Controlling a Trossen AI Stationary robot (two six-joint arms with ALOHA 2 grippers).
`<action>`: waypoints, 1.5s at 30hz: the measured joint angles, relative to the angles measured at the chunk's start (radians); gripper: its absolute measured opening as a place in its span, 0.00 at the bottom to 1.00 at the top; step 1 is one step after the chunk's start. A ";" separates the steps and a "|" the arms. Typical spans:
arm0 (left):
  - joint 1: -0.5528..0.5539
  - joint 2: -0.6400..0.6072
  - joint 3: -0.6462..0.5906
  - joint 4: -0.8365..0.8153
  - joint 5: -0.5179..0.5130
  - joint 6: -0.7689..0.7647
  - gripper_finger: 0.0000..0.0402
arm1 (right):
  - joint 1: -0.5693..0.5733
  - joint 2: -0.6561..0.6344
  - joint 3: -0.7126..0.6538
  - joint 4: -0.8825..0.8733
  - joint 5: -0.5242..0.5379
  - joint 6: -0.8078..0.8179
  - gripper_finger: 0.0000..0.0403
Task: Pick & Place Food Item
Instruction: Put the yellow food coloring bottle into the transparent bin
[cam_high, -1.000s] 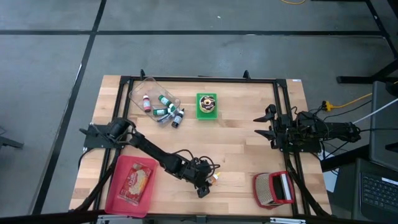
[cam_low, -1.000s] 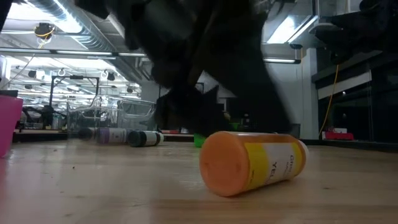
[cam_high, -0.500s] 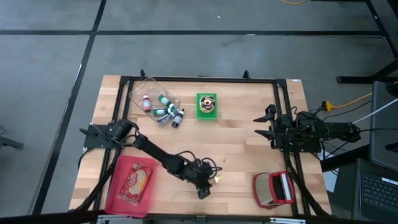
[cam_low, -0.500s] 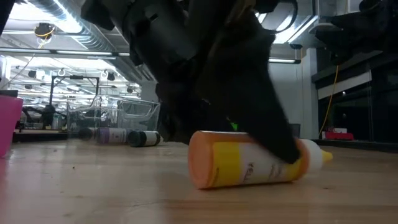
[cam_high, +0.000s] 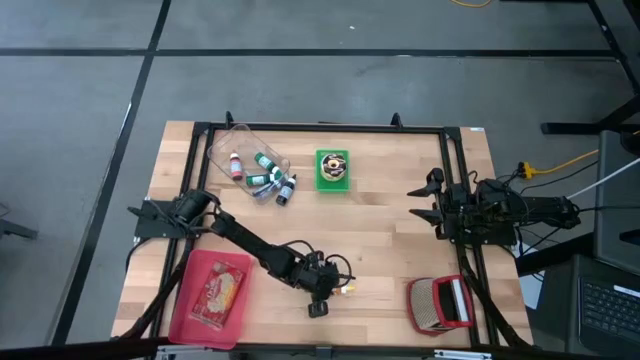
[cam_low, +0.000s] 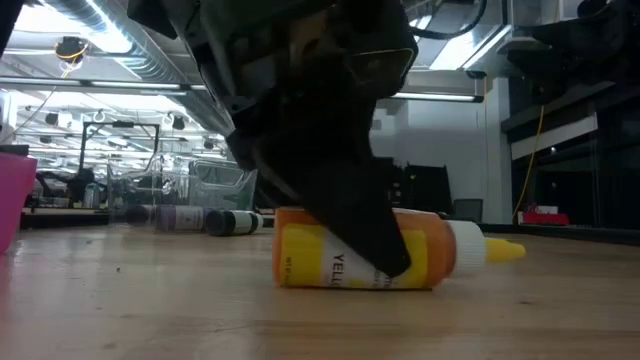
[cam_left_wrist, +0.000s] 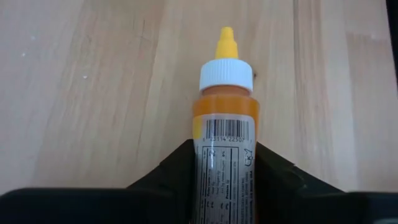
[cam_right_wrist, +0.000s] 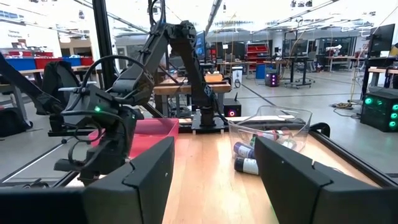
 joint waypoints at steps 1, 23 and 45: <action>0.004 -0.013 -0.001 -0.004 -0.009 0.020 0.29 | 0.000 0.000 0.000 -0.001 0.000 0.000 0.56; 0.240 -0.712 -0.284 -0.281 -0.339 0.253 0.27 | 0.001 0.000 0.000 -0.014 -0.008 0.016 0.56; 0.740 -1.534 -0.953 -0.323 -0.211 0.215 0.32 | 0.001 0.000 0.000 -0.014 -0.007 0.023 0.56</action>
